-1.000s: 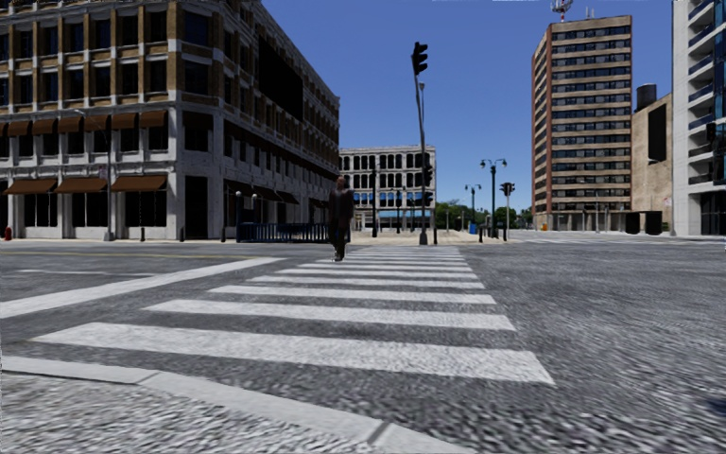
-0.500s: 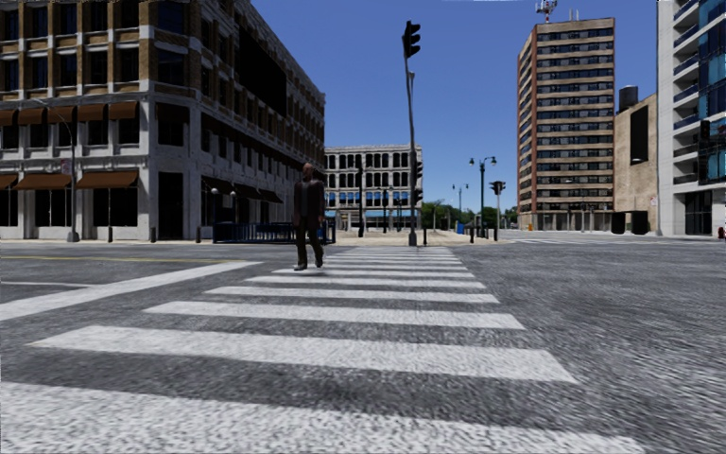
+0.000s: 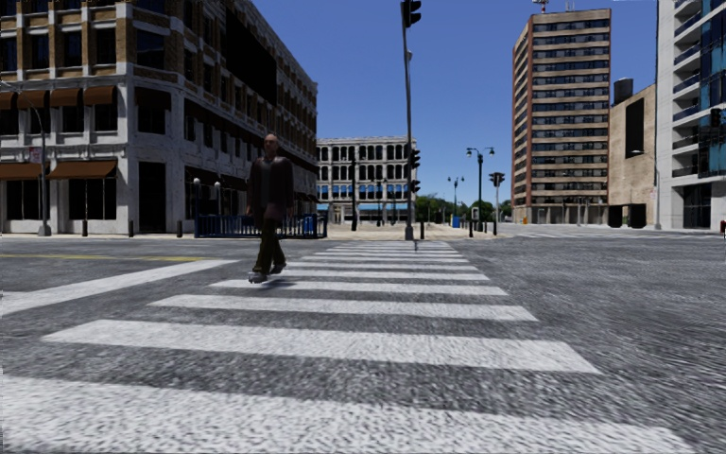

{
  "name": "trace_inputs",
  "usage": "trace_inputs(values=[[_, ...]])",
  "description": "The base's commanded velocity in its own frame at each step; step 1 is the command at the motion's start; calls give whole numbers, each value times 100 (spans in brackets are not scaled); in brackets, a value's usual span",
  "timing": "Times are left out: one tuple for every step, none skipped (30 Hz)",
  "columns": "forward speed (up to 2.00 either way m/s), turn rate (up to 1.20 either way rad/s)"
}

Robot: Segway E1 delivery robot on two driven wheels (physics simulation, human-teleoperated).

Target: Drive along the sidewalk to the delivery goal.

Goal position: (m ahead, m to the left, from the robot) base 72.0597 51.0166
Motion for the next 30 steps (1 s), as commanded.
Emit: trace_inputs(values=[[200,-19],[200,-8],[200,-5],[200,-5],[200,-5],[200,-4],[200,-4],[200,-4],[200,-4],[200,-4],[200,-4],[200,-4],[200,-4],[200,-4],[200,-4],[200,-4],[200,-4],[200,-4],[200,-4],[200,-4],[200,-4],[200,-6],[200,-6],[200,-19],[200,-33],[200,-40],[200,-40],[200,-41],[200,-28],[200,-11]])
